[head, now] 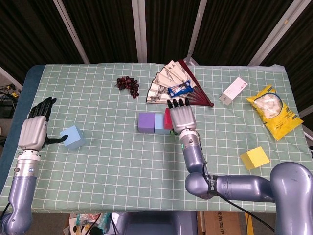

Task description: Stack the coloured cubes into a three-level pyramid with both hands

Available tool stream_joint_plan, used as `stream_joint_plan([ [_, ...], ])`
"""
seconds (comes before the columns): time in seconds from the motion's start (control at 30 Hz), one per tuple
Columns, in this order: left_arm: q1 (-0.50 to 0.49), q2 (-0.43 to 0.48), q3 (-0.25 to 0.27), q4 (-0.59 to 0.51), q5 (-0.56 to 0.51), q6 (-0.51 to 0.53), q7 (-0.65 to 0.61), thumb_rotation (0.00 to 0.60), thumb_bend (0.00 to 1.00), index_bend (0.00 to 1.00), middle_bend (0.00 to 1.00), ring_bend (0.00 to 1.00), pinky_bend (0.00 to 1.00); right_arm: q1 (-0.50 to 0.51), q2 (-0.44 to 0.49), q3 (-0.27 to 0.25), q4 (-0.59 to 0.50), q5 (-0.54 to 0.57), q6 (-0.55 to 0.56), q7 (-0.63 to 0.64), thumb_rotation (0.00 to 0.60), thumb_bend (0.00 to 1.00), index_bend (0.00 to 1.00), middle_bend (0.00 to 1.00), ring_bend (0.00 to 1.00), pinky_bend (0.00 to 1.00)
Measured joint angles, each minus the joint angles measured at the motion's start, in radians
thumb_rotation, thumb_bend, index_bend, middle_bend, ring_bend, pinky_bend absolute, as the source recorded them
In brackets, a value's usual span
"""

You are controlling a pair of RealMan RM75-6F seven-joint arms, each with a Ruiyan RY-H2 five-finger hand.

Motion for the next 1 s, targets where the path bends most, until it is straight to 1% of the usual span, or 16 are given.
stream_joint_plan([
  [0.2,0.001,0.001,0.000,-0.002,0.003,0.002,-0.001,0.600,0.05,0.00,0.03,0.05,0.06,0.000,0.013,0.002,-0.039,0.006,0.022,-0.011,0.600,0.18,0.00,0.02,0.01,0.00],
  [0.37,0.001,0.001,0.002,0.002,0.002,0.001,0.000,0.600,0.05,0.00,0.03,0.05,0.06,-0.006,0.044,0.001,-0.099,0.001,0.048,-0.019,0.600,0.18,0.00,0.01,0.00,0.00],
  [0.47,0.000,-0.001,0.004,0.004,0.004,0.000,0.003,0.600,0.05,0.00,0.03,0.05,0.06,-0.026,0.081,-0.006,-0.154,-0.029,0.068,-0.007,0.600,0.18,0.00,0.00,0.00,0.00],
  [0.57,-0.001,-0.003,0.008,0.004,0.009,0.000,0.008,0.600,0.05,0.00,0.03,0.05,0.06,-0.062,0.125,-0.022,-0.206,-0.084,0.092,0.020,0.600,0.18,0.00,0.00,0.00,0.00],
  [0.67,-0.001,-0.007,0.012,0.004,0.017,0.004,0.015,0.600,0.05,0.00,0.03,0.05,0.06,-0.112,0.169,-0.052,-0.254,-0.169,0.120,0.063,0.600,0.18,0.00,0.00,0.00,0.00],
  [0.77,-0.002,-0.014,0.018,0.004,0.022,0.007,0.025,0.600,0.05,0.00,0.03,0.05,0.06,-0.182,0.218,-0.100,-0.296,-0.291,0.151,0.127,0.600,0.18,0.00,0.00,0.00,0.00],
  [0.87,-0.003,-0.020,0.025,0.005,0.025,0.008,0.039,0.600,0.05,0.00,0.03,0.05,0.06,-0.275,0.270,-0.164,-0.329,-0.434,0.186,0.218,0.600,0.18,0.00,0.00,0.00,0.00],
  [0.9,-0.004,-0.023,0.027,0.005,0.027,0.010,0.047,0.600,0.05,0.00,0.03,0.05,0.06,-0.318,0.291,-0.191,-0.338,-0.491,0.200,0.264,0.600,0.18,0.00,0.00,0.00,0.00],
  [1.0,-0.007,-0.033,0.031,0.009,0.031,0.018,0.068,0.600,0.05,0.00,0.03,0.05,0.06,-0.429,0.344,-0.259,-0.351,-0.617,0.230,0.389,0.600,0.18,0.00,0.00,0.00,0.00],
])
